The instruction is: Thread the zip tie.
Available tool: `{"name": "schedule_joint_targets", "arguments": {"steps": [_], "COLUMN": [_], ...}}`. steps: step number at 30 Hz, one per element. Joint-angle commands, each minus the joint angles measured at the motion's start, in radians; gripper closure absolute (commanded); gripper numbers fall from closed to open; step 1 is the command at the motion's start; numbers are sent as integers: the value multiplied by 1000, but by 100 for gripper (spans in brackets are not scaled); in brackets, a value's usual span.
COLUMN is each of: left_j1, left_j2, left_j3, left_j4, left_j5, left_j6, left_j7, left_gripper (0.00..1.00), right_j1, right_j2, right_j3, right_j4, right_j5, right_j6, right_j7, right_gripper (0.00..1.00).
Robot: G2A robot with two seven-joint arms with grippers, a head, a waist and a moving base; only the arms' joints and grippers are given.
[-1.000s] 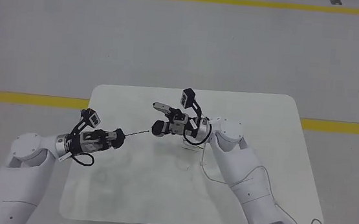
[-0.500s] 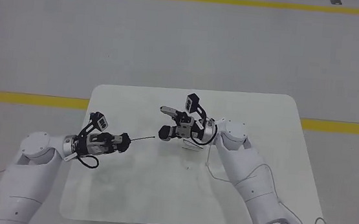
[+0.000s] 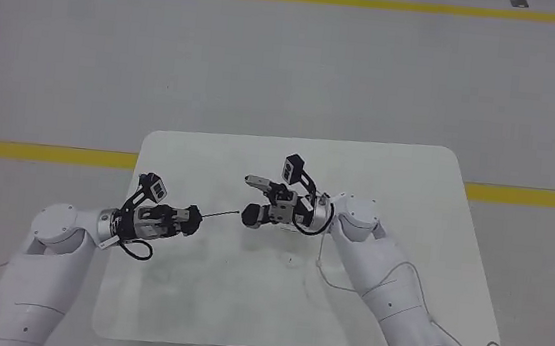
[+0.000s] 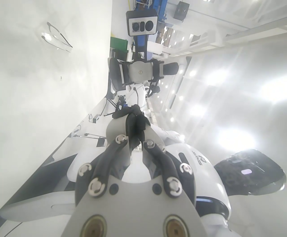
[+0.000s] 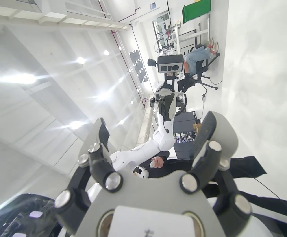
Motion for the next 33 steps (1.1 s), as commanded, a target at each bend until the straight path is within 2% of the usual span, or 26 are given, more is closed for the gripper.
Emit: {"name": "schedule_joint_targets", "arguments": {"steps": [1,2,20,30,33], "left_j1": [0,0,0,0,0], "left_j2": [0,0,0,0,0], "left_j3": [0,0,0,0,0], "left_j4": [0,0,0,0,0], "left_j5": [0,0,0,0,0], "left_j6": [0,0,0,0,0], "left_j7": [0,0,0,0,0], "left_gripper": [100,100,100,100,100], "right_j1": [-2,-4,-24,-39,-47], "right_j2": [1,2,21,41,47], "right_j3": [-6,-11,-48,-49,-47], "right_j4": [-2,-2,-24,-58,-72], "right_j5": [6,9,11,-1,-4], "right_j6": [-1,-3,-40,-69,-76], "right_j7": [-1,-3,-41,2,10], "right_gripper": [47,51,65,67,72]}}
